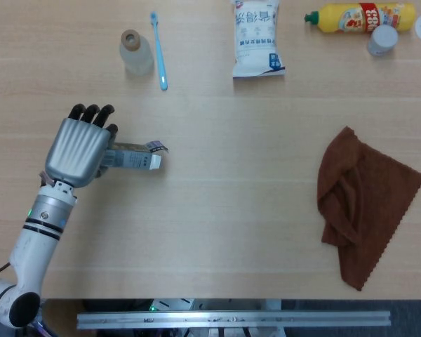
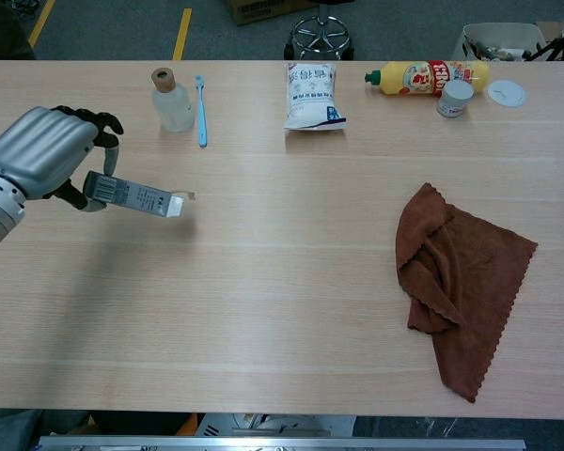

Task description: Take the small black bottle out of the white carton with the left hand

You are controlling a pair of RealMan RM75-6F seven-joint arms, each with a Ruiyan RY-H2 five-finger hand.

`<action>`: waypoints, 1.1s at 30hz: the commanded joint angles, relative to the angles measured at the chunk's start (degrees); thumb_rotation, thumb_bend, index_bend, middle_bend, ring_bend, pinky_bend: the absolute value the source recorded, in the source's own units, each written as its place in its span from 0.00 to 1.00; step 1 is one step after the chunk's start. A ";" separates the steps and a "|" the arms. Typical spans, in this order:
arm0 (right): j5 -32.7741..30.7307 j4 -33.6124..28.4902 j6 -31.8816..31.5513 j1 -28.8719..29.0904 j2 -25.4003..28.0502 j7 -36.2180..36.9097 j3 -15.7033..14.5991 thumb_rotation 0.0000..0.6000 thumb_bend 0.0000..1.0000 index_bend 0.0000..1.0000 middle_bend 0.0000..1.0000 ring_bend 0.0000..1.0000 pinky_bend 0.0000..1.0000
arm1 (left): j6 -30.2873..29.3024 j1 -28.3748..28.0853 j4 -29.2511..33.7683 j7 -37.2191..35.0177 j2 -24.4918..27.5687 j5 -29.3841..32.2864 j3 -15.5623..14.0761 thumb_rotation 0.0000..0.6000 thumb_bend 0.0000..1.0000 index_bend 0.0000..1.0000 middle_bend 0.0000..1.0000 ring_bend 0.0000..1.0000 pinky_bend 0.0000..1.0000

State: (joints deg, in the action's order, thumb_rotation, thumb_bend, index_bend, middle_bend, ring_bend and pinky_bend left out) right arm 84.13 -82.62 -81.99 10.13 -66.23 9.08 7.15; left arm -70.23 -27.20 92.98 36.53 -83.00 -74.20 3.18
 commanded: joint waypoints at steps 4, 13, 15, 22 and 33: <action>0.12 -0.23 -0.04 0.10 0.08 -0.24 0.05 1.00 0.12 0.22 0.15 0.11 0.18 | -2.94 -0.57 -0.12 7.40 2.66 -5.74 -1.31 1.00 0.08 0.62 0.25 0.26 0.29; 0.03 -0.27 -0.09 0.04 0.12 -0.20 0.03 1.00 0.12 0.22 0.15 0.11 0.18 | -6.54 -1.83 -7.26 14.10 2.45 -16.25 -2.52 1.00 0.08 0.61 0.27 0.27 0.30; -0.02 -0.21 -0.14 -0.02 0.13 -0.12 0.03 1.00 0.12 0.22 0.15 0.11 0.18 | -7.19 -2.08 -9.12 15.35 2.20 -18.20 -2.59 1.00 0.08 0.61 0.27 0.27 0.30; -0.04 -0.04 -0.19 -0.10 0.04 0.05 -0.02 1.00 0.12 0.22 0.15 0.11 0.18 | -8.01 -2.48 -12.09 16.23 1.75 -21.52 -2.37 1.00 0.08 0.61 0.28 0.27 0.30; -0.05 -0.01 -0.03 -0.06 -0.15 -0.05 -0.09 1.00 0.12 0.22 0.15 0.11 0.18 | -10.18 -1.91 -16.06 15.12 0.59 -24.04 -1.51 1.00 0.08 0.60 0.28 0.28 0.30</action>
State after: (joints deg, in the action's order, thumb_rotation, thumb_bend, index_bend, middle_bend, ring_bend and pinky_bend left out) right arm 84.08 -82.63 -82.02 10.08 -66.38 9.03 7.06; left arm -80.32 -29.20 77.04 51.76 -82.33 -98.18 1.58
